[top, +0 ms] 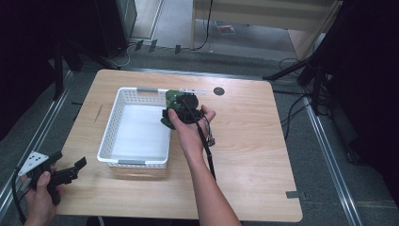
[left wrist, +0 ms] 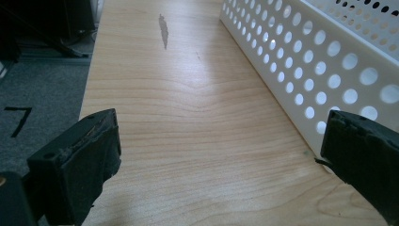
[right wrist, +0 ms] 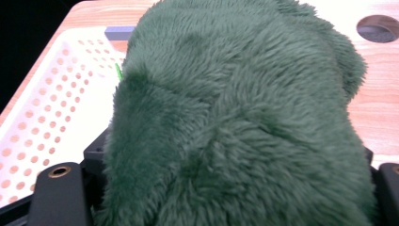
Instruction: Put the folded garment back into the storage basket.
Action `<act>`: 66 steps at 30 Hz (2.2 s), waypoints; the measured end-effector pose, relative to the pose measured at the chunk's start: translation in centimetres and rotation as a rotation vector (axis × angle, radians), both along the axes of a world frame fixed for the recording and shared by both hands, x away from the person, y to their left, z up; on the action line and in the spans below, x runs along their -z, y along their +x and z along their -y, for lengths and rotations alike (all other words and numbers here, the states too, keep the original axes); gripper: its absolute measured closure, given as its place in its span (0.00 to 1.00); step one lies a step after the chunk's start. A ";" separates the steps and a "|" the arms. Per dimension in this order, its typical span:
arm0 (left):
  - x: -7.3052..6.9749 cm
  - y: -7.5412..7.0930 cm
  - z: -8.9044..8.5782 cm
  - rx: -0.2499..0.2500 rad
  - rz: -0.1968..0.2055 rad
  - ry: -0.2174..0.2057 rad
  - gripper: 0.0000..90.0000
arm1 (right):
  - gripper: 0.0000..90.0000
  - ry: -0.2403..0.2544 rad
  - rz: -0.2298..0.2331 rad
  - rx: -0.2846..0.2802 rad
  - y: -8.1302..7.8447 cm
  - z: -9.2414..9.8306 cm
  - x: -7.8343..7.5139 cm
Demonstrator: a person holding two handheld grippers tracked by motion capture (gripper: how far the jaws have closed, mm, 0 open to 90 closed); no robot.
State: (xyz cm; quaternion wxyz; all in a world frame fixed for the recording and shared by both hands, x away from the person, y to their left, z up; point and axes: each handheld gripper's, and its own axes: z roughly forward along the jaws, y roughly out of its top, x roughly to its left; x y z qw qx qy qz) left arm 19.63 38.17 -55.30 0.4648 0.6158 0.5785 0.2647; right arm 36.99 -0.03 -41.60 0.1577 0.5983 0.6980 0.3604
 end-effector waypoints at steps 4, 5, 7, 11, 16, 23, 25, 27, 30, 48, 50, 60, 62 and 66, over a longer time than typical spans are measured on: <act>0.0 0.0 0.0 0.001 0.000 -0.002 0.00 | 0.23 0.001 0.003 -0.014 0.1 -0.9 -0.2; 0.0 0.0 0.0 0.002 -0.001 -0.001 0.00 | 0.23 0.002 0.002 -0.018 0.1 -1.3 -0.3; 0.0 0.0 0.0 0.002 -0.001 -0.001 0.00 | 0.23 0.004 0.004 -0.021 0.1 -1.5 -0.3; 0.0 0.0 0.0 0.002 -0.002 0.001 0.00 | 0.23 0.009 0.002 -0.031 0.1 -2.4 -0.1; 0.0 0.0 0.0 0.002 -0.002 0.001 0.00 | 0.23 0.014 -0.004 -0.044 0.0 -3.6 0.1; 0.0 0.0 0.0 0.002 -0.002 0.000 0.00 | 0.23 0.021 -0.003 -0.061 -0.1 -4.8 0.0; 0.0 0.0 0.0 0.002 -0.002 0.000 0.00 | 0.23 0.022 -0.002 -0.065 -0.1 -5.2 0.0; 0.0 0.0 0.0 0.003 -0.003 0.000 0.00 | 0.23 0.023 -0.004 -0.071 -0.1 -5.7 -0.1; 0.0 0.0 0.0 0.003 -0.002 0.000 0.00 | 0.23 0.022 -0.005 -0.075 -0.2 -6.1 0.0; 0.0 0.1 0.0 0.005 -0.004 0.005 0.00 | 0.23 0.024 -0.039 -0.128 -0.7 -9.9 2.2; 0.0 0.1 0.1 0.004 -0.004 0.006 0.00 | 0.23 0.023 -0.048 -0.130 -0.7 -10.3 2.7; 0.0 0.0 0.1 0.006 -0.002 0.009 0.00 | 0.20 -0.010 -0.100 -0.137 -0.3 -12.3 5.0; 0.0 0.0 0.1 0.005 -0.001 0.010 0.00 | 0.20 -0.018 -0.114 -0.135 -0.1 -12.5 5.4; 0.0 0.0 0.1 0.005 -0.001 0.009 0.00 | 0.20 -0.040 -0.141 -0.122 0.2 -12.6 6.1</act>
